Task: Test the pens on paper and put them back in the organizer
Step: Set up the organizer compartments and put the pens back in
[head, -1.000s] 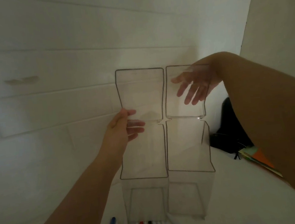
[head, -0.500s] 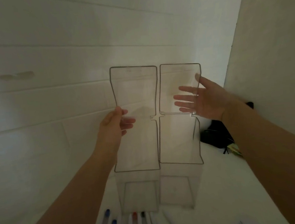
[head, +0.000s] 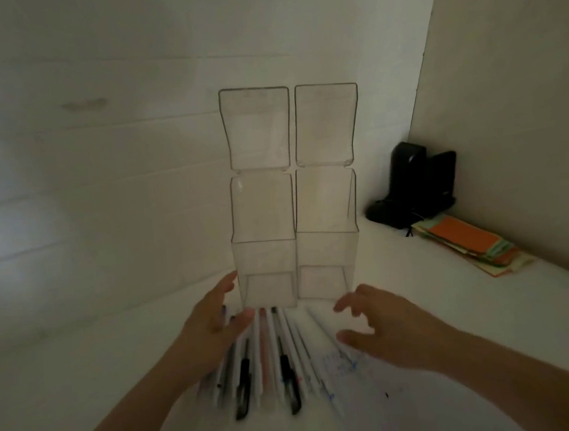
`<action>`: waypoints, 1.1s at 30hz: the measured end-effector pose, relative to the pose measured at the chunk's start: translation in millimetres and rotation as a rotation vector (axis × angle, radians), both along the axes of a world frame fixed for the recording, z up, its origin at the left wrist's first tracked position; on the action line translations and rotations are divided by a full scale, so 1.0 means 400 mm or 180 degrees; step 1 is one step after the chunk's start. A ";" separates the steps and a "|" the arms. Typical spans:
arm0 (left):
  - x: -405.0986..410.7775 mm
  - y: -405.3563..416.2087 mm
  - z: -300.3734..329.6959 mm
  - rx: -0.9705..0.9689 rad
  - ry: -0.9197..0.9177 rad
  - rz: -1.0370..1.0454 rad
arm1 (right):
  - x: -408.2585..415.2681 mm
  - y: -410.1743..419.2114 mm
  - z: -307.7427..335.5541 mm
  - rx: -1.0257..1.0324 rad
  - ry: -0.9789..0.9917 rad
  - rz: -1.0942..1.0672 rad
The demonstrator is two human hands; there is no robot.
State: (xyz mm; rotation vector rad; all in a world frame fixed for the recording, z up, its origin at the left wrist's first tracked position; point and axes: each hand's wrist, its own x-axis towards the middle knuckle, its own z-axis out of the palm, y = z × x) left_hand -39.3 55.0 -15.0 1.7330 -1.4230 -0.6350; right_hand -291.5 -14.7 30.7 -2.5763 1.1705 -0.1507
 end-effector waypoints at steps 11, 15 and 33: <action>-0.076 0.073 -0.060 0.0762 -0.1166 -0.0143 | 0.089 0.046 -0.080 0.0377 0.0323 -0.0288; -0.102 0.063 -0.063 0.0398 -0.0876 -0.0157 | 0.113 0.049 -0.077 0.0223 0.0406 -0.0327; -0.127 0.050 -0.006 -0.0853 -0.2389 -0.1690 | 0.004 0.011 -0.097 -0.0975 0.0984 0.1027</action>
